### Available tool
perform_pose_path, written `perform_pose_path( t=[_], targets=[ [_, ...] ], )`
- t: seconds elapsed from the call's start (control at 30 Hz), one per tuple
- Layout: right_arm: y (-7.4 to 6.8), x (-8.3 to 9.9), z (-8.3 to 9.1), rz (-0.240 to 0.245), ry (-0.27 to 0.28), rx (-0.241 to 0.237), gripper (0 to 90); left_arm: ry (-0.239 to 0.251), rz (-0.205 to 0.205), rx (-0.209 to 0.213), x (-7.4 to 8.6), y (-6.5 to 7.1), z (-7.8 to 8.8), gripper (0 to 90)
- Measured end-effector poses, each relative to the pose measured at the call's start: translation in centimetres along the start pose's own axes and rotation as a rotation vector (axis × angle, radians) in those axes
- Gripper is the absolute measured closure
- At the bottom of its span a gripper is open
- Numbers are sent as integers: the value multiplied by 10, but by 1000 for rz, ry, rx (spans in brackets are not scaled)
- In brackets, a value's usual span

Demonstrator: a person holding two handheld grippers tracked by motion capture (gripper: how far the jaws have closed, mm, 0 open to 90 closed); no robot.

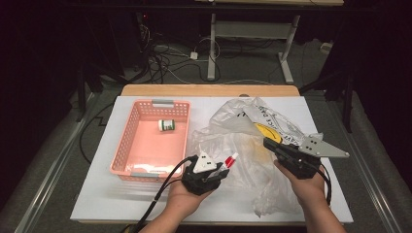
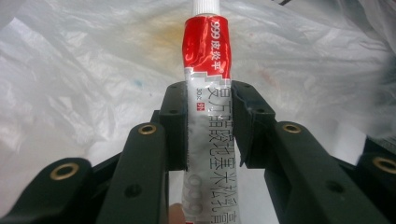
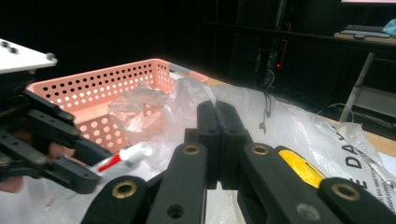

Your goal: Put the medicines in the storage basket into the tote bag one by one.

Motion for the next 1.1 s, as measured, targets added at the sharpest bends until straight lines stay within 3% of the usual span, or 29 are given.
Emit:
perform_pose_path(
  t=[0.4,0.63,1.1],
  targets=[
    [1,-3,0,-7,17,-2,900,34,-30,-2,-25,7,-36,670],
    [2,-4,1,-11,21,-2,900,26,-45,-11,-32,7,-55,670],
    [2,-2,-3,-7,16,-6,900,26,2,-39,-34,-11,-82,669]
  ],
)
Point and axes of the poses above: each handheld gripper's, and its own axes: z roughly backward along the jaws, x roughly out of its underside, y roughly to its right, the point moved 4 cm from there along -z, roughly forward along the jaws, and after that the axes turned 6 degrees about y, right-handed, at the moved point
